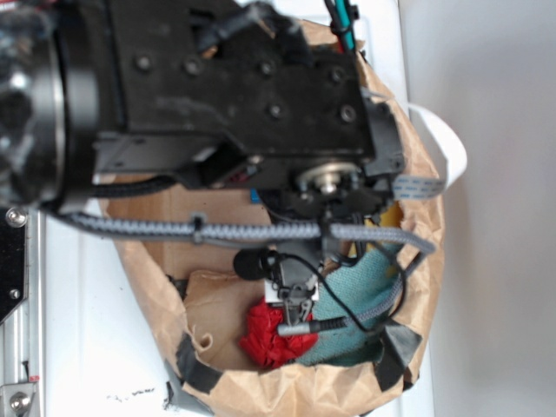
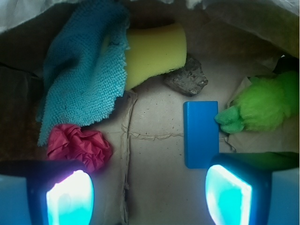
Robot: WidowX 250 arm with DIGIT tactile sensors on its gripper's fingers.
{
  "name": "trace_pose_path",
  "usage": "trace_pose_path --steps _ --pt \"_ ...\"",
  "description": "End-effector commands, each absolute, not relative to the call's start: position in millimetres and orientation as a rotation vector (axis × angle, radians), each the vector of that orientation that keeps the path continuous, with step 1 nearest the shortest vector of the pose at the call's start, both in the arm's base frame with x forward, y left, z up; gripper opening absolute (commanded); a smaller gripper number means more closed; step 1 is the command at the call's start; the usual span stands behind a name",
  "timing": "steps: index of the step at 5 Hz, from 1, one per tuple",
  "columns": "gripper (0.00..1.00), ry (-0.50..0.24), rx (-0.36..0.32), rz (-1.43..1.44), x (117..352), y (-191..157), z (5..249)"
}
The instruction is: Grab the blue block.
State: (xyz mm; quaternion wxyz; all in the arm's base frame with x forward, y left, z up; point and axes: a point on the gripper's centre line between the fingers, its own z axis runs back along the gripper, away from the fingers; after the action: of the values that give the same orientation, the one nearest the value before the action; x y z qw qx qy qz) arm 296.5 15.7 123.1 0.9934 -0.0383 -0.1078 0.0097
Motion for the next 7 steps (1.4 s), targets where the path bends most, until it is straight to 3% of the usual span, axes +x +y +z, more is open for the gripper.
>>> trace_pose_path --steps 1,2,5,7 --pt "1.00 -0.194 -0.061 0.020 299 29 114" --pt "1.00 -0.206 -0.027 0.053 308 38 102" --pt "1.00 -0.283 0.029 0.083 306 58 93" --pt "1.00 -0.234 0.076 0.112 311 72 76"
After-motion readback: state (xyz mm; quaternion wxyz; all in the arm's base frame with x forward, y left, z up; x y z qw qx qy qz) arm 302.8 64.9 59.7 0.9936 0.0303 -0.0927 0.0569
